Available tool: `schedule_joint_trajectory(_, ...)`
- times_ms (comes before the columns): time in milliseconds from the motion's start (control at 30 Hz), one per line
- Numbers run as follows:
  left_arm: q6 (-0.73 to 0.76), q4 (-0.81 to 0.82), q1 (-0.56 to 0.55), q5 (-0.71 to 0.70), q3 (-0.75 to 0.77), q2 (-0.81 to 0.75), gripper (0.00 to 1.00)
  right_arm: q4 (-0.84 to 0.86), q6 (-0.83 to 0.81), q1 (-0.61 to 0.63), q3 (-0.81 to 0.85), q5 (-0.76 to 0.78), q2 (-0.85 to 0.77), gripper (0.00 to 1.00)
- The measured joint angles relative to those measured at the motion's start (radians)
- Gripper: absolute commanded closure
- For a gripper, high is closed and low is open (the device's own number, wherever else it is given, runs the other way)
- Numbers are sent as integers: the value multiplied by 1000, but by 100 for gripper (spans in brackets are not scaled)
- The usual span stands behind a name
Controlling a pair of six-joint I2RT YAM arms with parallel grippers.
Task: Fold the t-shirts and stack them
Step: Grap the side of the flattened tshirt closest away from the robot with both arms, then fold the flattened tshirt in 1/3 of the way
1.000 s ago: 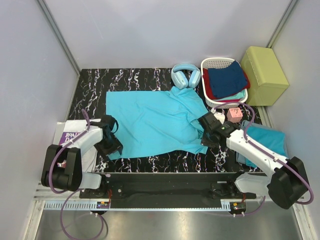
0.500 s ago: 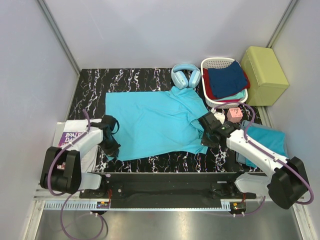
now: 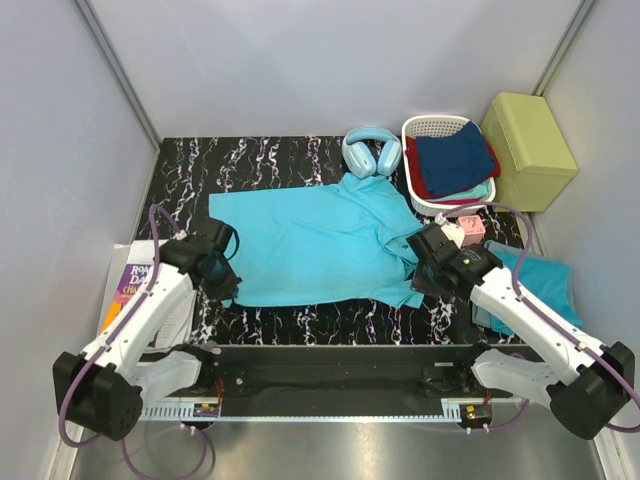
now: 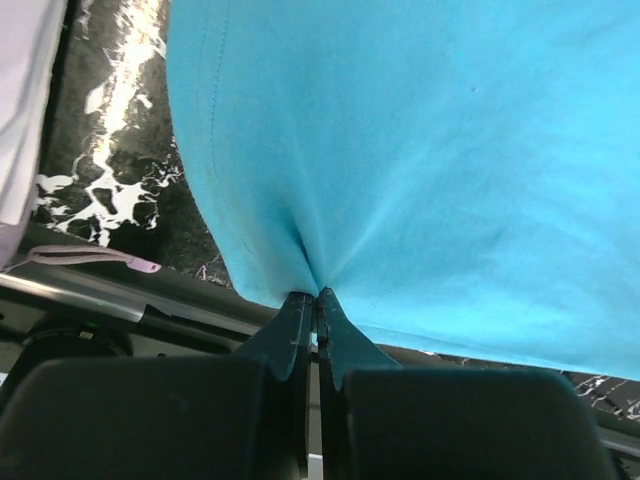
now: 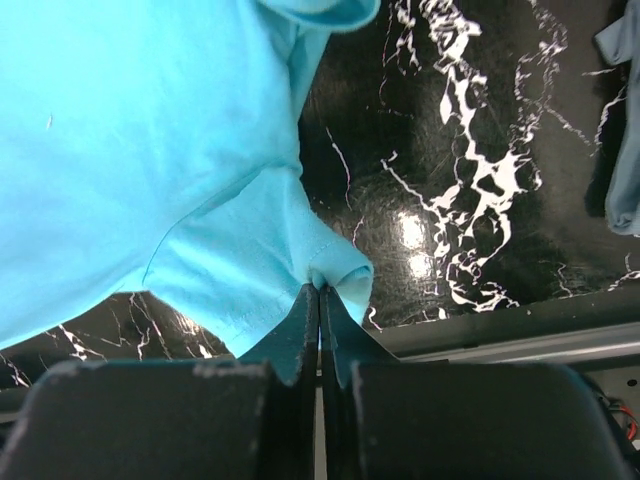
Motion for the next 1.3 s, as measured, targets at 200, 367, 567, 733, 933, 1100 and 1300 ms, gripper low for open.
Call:
schedule_joint_trajectory(200, -9, -60, 0, -45, 25, -20, 100, -19, 2, 2, 51, 29, 30, 100)
schedule_joint_trajectory(367, -10, -62, 27, -66, 25, -3, 100, -9, 0, 2, 68, 51, 102, 100)
schedule_joint_trajectory(567, 14, -50, 108, -85, 72, 35, 100, -8, -27, 2, 154, 111, 126, 100)
schedule_joint_trajectory(733, 37, -22, 111, -109, 127, 37, 100, -3, -73, 0, 237, 175, 104, 100)
schedule_joint_trajectory(933, 37, -1, 111, -102, 81, 45, 100, -6, -99, 63, 257, 230, 114, 100)
schedule_joint_trajectory(1100, 38, 10, 112, -95, 54, 59, 100, -5, -104, 38, 254, 228, 143, 100)
schedule_joint_trajectory(1300, 39, 34, 112, -90, 43, 62, 100, 14, -99, 22, 211, 224, 113, 100)
